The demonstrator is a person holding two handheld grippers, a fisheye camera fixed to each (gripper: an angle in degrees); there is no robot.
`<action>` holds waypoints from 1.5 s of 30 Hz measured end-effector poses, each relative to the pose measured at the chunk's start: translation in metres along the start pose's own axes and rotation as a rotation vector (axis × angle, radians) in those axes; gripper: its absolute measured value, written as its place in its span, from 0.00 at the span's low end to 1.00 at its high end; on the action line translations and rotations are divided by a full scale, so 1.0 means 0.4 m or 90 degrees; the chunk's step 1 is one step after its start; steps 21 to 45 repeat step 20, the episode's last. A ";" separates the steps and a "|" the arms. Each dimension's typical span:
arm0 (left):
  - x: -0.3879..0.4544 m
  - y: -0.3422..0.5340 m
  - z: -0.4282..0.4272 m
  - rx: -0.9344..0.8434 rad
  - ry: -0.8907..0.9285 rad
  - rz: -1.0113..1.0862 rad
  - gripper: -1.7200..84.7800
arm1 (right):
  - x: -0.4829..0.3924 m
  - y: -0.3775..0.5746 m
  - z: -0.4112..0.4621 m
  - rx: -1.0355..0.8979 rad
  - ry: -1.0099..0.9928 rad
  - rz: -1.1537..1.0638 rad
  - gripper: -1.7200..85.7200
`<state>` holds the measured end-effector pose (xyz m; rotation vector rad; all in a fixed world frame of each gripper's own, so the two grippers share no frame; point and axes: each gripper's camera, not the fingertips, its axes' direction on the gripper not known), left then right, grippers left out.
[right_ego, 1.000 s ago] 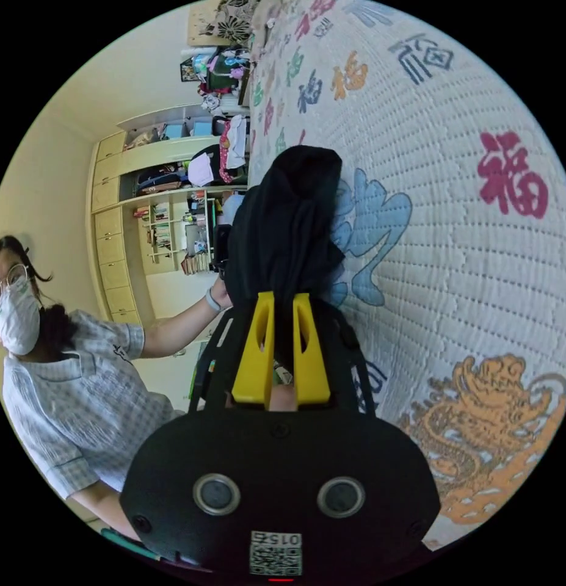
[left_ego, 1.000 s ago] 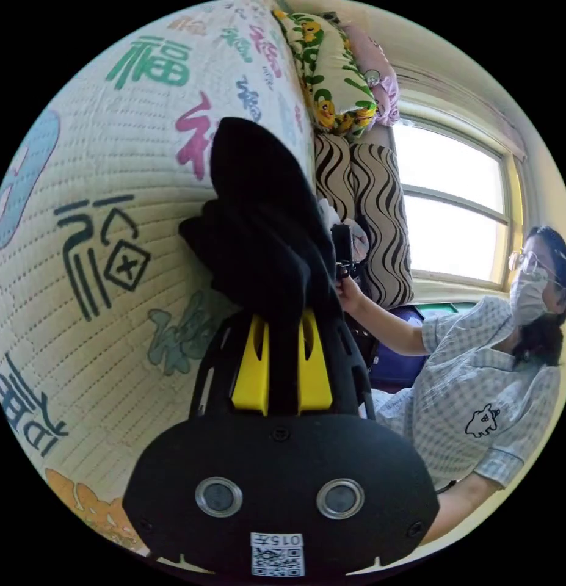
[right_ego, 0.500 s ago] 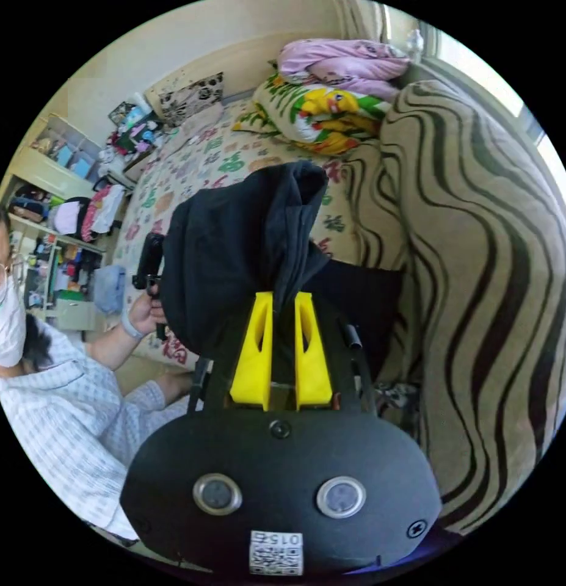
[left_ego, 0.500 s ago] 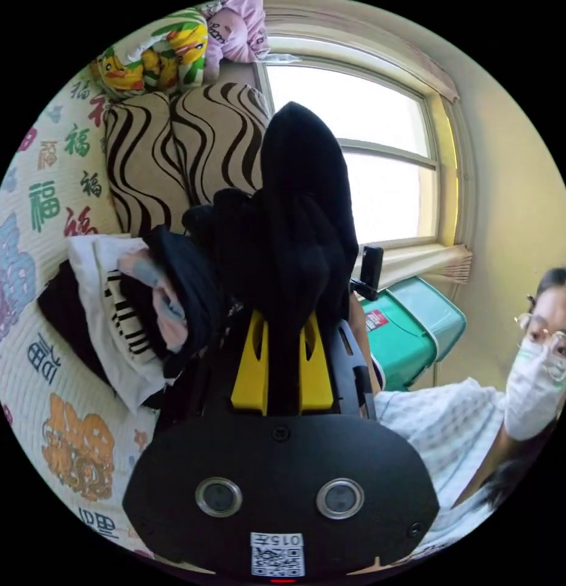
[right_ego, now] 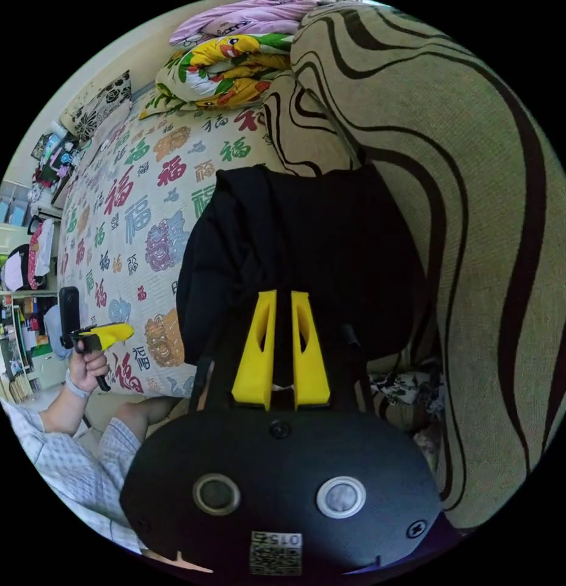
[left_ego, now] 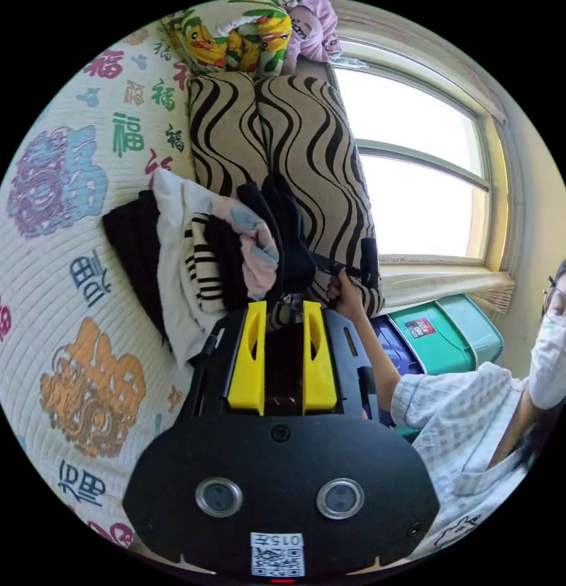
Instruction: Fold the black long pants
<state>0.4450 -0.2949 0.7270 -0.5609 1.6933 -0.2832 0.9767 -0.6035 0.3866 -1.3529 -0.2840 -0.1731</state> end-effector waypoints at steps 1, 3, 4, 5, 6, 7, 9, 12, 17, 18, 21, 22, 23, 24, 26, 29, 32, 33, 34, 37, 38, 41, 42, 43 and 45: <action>-0.007 0.048 -0.042 0.015 -0.013 -0.014 0.12 | -0.013 0.011 -0.006 0.014 0.004 0.000 0.04; -0.016 0.131 -0.117 0.051 -0.058 -0.048 0.12 | -0.102 0.076 -0.045 0.123 -0.011 -0.070 0.02; -0.021 0.193 -0.172 0.083 -0.097 -0.082 0.12 | -0.133 0.097 -0.054 0.162 -0.032 -0.107 0.02; -0.023 0.258 -0.232 0.123 -0.140 -0.122 0.12 | -0.196 0.133 -0.064 0.229 -0.081 -0.158 0.02; -0.023 0.291 -0.263 0.145 -0.161 -0.144 0.12 | -0.268 0.162 -0.058 0.275 -0.126 -0.206 0.02; -0.016 0.358 -0.326 0.194 -0.210 -0.182 0.11 | -0.309 0.176 -0.049 0.296 -0.148 -0.231 0.01; 0.012 0.461 -0.425 0.280 -0.299 -0.231 0.11 | -0.493 0.234 -0.001 0.384 -0.148 -0.285 0.01; 0.094 0.633 -0.582 0.433 -0.451 -0.304 0.11 | -0.773 0.289 0.075 0.458 0.018 -0.322 0.01; 0.224 0.849 -0.807 0.558 -0.782 -0.384 0.19 | -1.132 0.359 0.192 0.550 -0.073 -0.408 0.01; 0.227 0.861 -0.826 0.555 -0.808 -0.390 0.20 | -1.212 0.364 0.222 0.518 -0.139 -0.460 0.01; 0.219 0.873 -0.879 0.501 -0.914 -0.378 0.21 | -1.318 0.367 0.260 0.453 -0.222 -0.504 0.01; 0.219 0.873 -0.879 0.501 -0.914 -0.378 0.21 | -1.318 0.367 0.260 0.453 -0.222 -0.504 0.01; 0.219 0.873 -0.879 0.501 -0.914 -0.378 0.21 | -1.318 0.367 0.260 0.453 -0.222 -0.504 0.01; 0.219 0.873 -0.879 0.501 -0.914 -0.378 0.21 | -1.318 0.367 0.260 0.453 -0.222 -0.504 0.01; 0.219 0.873 -0.879 0.501 -0.914 -0.378 0.21 | -1.318 0.367 0.260 0.453 -0.222 -0.504 0.01; 0.219 0.873 -0.879 0.501 -0.914 -0.378 0.21 | -1.318 0.367 0.260 0.453 -0.222 -0.504 0.01; 0.219 0.873 -0.879 0.501 -0.914 -0.378 0.21 | -1.318 0.367 0.260 0.453 -0.222 -0.504 0.01; 0.219 0.873 -0.879 0.501 -0.914 -0.378 0.21 | -1.318 0.367 0.260 0.453 -0.222 -0.504 0.01; 0.219 0.873 -0.879 0.501 -0.914 -0.378 0.21 | -1.318 0.367 0.260 0.453 -0.222 -0.504 0.01; 0.219 0.873 -0.879 0.501 -0.914 -0.378 0.21 | -1.318 0.367 0.260 0.453 -0.222 -0.504 0.01; 0.219 0.873 -0.879 0.501 -0.914 -0.378 0.21 | -1.318 0.367 0.260 0.453 -0.222 -0.504 0.01; 0.219 0.873 -0.879 0.501 -0.914 -0.378 0.21 | -1.318 0.367 0.260 0.453 -0.222 -0.504 0.01; 0.219 0.873 -0.879 0.501 -0.914 -0.378 0.21 | -1.318 0.367 0.260 0.453 -0.222 -0.504 0.01; 0.219 0.873 -0.879 0.501 -0.914 -0.378 0.21 | -1.318 0.367 0.260 0.453 -0.222 -0.504 0.01; 0.219 0.873 -0.879 0.501 -0.914 -0.378 0.21 | -1.318 0.367 0.260 0.453 -0.222 -0.504 0.01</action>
